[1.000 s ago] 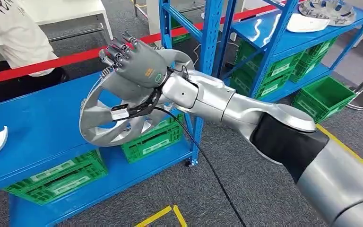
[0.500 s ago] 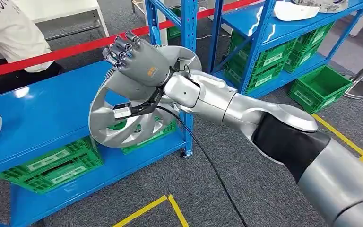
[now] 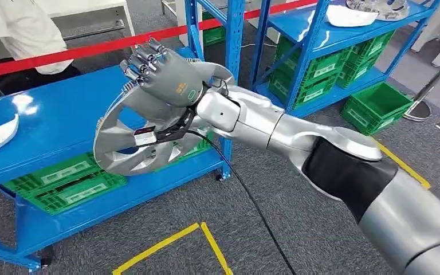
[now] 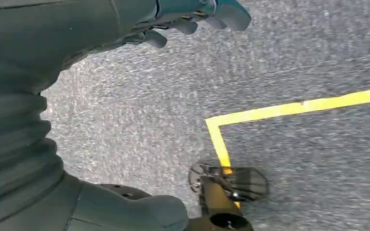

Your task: Take the parts from the cabinet and place them on the table.

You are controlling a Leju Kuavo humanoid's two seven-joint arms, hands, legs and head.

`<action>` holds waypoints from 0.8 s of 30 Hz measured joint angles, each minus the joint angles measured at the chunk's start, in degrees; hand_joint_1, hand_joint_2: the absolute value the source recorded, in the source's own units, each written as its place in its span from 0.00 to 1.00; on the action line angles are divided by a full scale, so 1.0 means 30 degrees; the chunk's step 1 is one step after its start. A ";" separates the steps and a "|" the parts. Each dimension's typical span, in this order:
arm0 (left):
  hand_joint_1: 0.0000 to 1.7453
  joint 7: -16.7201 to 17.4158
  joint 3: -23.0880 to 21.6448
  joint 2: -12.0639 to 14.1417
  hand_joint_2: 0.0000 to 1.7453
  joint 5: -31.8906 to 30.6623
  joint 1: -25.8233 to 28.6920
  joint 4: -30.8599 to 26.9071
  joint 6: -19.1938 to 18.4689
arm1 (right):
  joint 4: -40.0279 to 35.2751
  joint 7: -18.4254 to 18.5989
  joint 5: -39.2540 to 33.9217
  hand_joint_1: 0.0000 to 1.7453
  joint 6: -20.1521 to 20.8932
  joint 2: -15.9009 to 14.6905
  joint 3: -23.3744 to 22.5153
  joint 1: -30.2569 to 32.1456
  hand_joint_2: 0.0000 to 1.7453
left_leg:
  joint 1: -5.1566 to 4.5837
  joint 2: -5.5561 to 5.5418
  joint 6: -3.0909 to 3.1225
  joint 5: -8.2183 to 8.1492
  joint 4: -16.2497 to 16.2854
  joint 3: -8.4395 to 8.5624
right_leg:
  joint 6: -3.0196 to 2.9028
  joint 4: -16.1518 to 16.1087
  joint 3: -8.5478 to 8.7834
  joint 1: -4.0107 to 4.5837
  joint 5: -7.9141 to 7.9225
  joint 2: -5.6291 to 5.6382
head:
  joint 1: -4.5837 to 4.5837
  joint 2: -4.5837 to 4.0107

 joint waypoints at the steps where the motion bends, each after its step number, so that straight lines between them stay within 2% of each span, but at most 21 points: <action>1: 0.00 0.0000 0.0000 -0.0015 1.00 0.0000 0.0000 0.0000 0.0000 | 0.0008 0.0000 0.0000 1.00 -0.0030 0.0000 -0.0015 -0.0011 1.00 | 0.0000 -0.0003 -0.0054 0.0173 0.0095 -0.0286 | -0.0066 -0.1394 0.1080 0.0011 0.0429 -0.0005 | 0.0007 0.0000; 2: 0.00 0.0000 0.0000 -0.0015 1.00 0.0000 -0.0002 0.0000 0.0000 | 0.0000 0.0000 0.0000 1.00 -0.0073 0.0000 -0.0037 -0.0030 1.00 | 0.0008 -0.0002 -0.0139 0.0326 0.0232 -0.0459 | -0.0180 -0.3110 0.2365 0.0041 0.0026 -0.0025 | 0.0029 0.0000; 3: 0.00 0.0000 0.0000 -0.0044 1.00 0.0000 -0.0001 0.0000 0.0000 | 0.0000 -0.0015 0.0000 1.00 -0.0102 0.0051 -0.0058 -0.0047 1.00 | -0.0086 -0.0044 -0.0281 0.0464 0.0328 -0.0651 | -0.0259 -0.4643 0.3231 0.0188 -0.0762 -0.0020 | 0.0045 0.0000; 6: 0.00 0.0007 0.0007 -0.0059 1.00 0.0000 0.0008 0.0007 0.0000 | 0.0022 -0.0043 -0.0007 1.00 -0.0204 0.0051 -0.0146 -0.0033 1.00 | 0.0006 -0.0038 -0.0659 0.1016 0.0095 -0.0661 | -0.0461 -0.4573 0.2851 0.0302 -0.0448 0.0011 | 0.0138 0.0000; 7: 0.00 0.0007 0.0014 -0.0052 1.00 0.0000 0.0052 0.0007 0.0000 | 0.0036 -0.0109 0.0000 1.00 -0.0212 0.0066 -0.0146 -0.0011 1.00 | -0.0054 -0.0082 -0.0782 0.1223 0.0016 -0.0734 | -0.0620 -0.4718 0.2645 0.0145 -0.0175 -0.0046 | 0.0108 0.0000; 8: 0.00 0.0022 0.0029 -0.0044 1.00 0.0000 0.0062 0.0007 0.0007 | 0.0066 -0.0190 0.0000 1.00 -0.0212 0.0102 -0.0146 -0.0044 1.00 | 0.0039 -0.0099 -0.0900 0.0611 0.0278 -0.0912 | -0.0750 -0.4741 0.2575 0.0090 0.0091 -0.0150 | 0.0109 0.0000; 9: 0.00 0.0044 0.0029 -0.0059 1.00 0.0000 0.0069 0.0014 0.0008 | 0.0080 -0.0225 0.0000 1.00 -0.0212 0.0138 -0.0146 -0.0064 1.00 | 0.0060 -0.0094 -0.1013 -0.0637 0.1065 -0.1209 | -0.0923 -0.4746 0.2283 0.0068 0.0343 -0.0130 | 0.0094 0.0000; 11: 0.00 0.0051 0.0029 -0.0059 1.00 0.0000 0.0034 0.0015 0.0022 | 0.0103 -0.0233 0.0000 1.00 -0.0212 0.0160 -0.0146 -0.0062 1.00 | 0.0183 -0.0089 -0.1235 -0.2885 0.3744 -0.1742 | -0.0929 -0.4731 0.1676 0.0067 0.0849 -0.0121 | 0.0102 0.0000; 12: 0.00 0.0051 0.0029 -0.0051 1.00 0.0000 0.0027 0.0015 0.0036 | 0.0132 -0.0233 0.0000 1.00 -0.0212 0.0182 -0.0146 -0.0050 1.00 | 0.0208 -0.0086 -0.1310 -0.3338 0.4970 -0.1891 | -0.0909 -0.4711 0.1377 0.0067 0.1077 -0.0121 | 0.0094 0.0000; 13: 0.00 0.0051 0.0029 -0.0051 1.00 0.0000 0.0030 0.0015 0.0036 | 0.0161 -0.0233 0.0000 1.00 -0.0212 0.0197 -0.0146 -0.0018 1.00 | 0.0239 -0.0084 -0.1354 -0.3195 0.5726 -0.1836 | -0.0868 -0.4693 0.1078 0.0058 0.1307 -0.0123 | 0.0087 0.0000; 14: 0.00 0.0051 0.0036 -0.0051 1.00 0.0000 0.0032 0.0015 0.0036 | 0.0175 -0.0226 0.0000 1.00 -0.0212 0.0204 -0.0146 0.0008 1.00 | 0.0266 -0.0083 -0.1375 -0.2642 0.5780 -0.1494 | -0.0811 -0.4678 0.0777 0.0042 0.1528 -0.0124 | 0.0095 0.0000; 15: 0.00 0.0051 0.0036 -0.0051 1.00 0.0000 0.0031 0.0015 0.0043 | 0.0197 -0.0233 0.0000 1.00 -0.0212 0.0204 -0.0146 0.0013 1.00 | 0.0289 -0.0082 -0.1386 -0.1903 0.5098 -0.0742 | -0.0733 -0.4665 0.0449 0.0019 0.1761 -0.0130 | 0.0095 0.0000; 16: 0.00 0.0044 0.0036 -0.0051 1.00 0.0007 0.0026 0.0015 0.0044 | 0.0197 -0.0226 0.0000 1.00 -0.0219 0.0204 -0.0146 0.0007 1.00 | 0.0310 -0.0082 -0.1366 -0.1429 0.3822 0.0328 | -0.0659 -0.4656 0.0195 -0.0008 0.1982 -0.0138 | 0.0095 0.0000; 17: 0.00 0.0015 0.0036 -0.0044 1.00 0.0043 0.0012 0.0007 0.0044 | 0.0197 -0.0226 0.0000 1.00 -0.0219 0.0225 -0.0146 -0.0012 1.00 | 0.0321 -0.0088 -0.1331 -0.1517 0.2255 0.1575 | -0.0569 -0.4635 0.0046 -0.0019 0.2172 -0.0136 | 0.0109 0.0000; 18: 0.00 0.0000 0.0036 -0.0044 1.00 0.0094 -0.0016 0.0007 0.0044 | 0.0197 -0.0226 0.0000 1.00 -0.0226 0.0278 -0.0168 -0.0024 1.00 | 0.0241 -0.0121 -0.1242 -0.2434 0.0490 0.2819 | -0.0431 -0.4624 -0.0133 0.0030 0.2325 -0.0130 | 0.0117 0.0000; 19: 0.00 -0.0015 0.0036 -0.0037 1.00 0.0102 -0.0027 0.0000 0.0065 | 0.0204 -0.0226 0.0000 1.00 -0.0219 0.0313 -0.0219 -0.0033 1.00 | 0.0126 -0.0211 -0.0998 -0.2658 -0.0129 0.2998 | -0.0311 -0.4647 -0.0178 -0.0002 0.2537 -0.0172 | 0.0205 0.0000; 20: 0.00 -0.0044 0.0044 -0.0037 1.00 0.0117 -0.0001 0.0007 0.0066 | 0.0219 -0.0241 0.0000 1.00 -0.0234 0.0386 -0.0226 -0.0047 1.00 | 0.0116 -0.0208 -0.0894 -0.2468 -0.0127 0.2670 | -0.0203 -0.4763 -0.0171 -0.0044 0.2781 -0.0165 | 0.0219 0.0000; 21: 0.00 -0.0058 0.0058 -0.0022 1.00 0.0131 -0.0008 0.0000 0.0073 | 0.0248 -0.0255 0.0000 1.00 -0.0241 0.0459 -0.0226 -0.0055 1.00 | -0.0030 -0.0210 -0.0756 -0.2364 -0.0044 0.2668 | -0.0057 -0.4923 -0.0202 -0.0083 0.3025 -0.0159 | 0.0204 0.0000; 22: 0.00 -0.0058 0.0058 -0.0008 1.00 0.0160 0.0022 0.0007 0.0073 | 0.0299 -0.0270 0.0000 1.00 -0.0234 0.0481 -0.0226 -0.0033 1.00 | 0.0037 -0.0193 -0.0477 -0.2106 -0.0223 0.2459 | 0.0140 -0.5052 -0.0242 -0.0050 0.3248 -0.0136 | 0.0277 0.0000; 23: 0.00 -0.0058 0.0066 -0.0015 1.00 0.0175 0.0030 0.0015 0.0073 | 0.0387 -0.0277 0.0000 1.00 -0.0241 0.0488 -0.0226 0.0002 1.00 | 0.0143 -0.0050 -0.0306 -0.1797 -0.0379 0.2443 | 0.0177 -0.4959 -0.0411 -0.0173 0.2990 -0.0085 | 0.0226 0.0000; 24: 0.00 -0.0058 0.0073 -0.0008 1.00 0.0182 0.0022 0.0015 0.0073 | 0.0451 -0.0299 0.0000 1.00 -0.0255 0.0503 -0.0226 -0.0030 1.00 | 0.0134 -0.0090 -0.0122 -0.1563 -0.0425 0.2197 | 0.0182 -0.4390 -0.0673 -0.0107 0.1971 -0.0082 | 0.0321 0.0000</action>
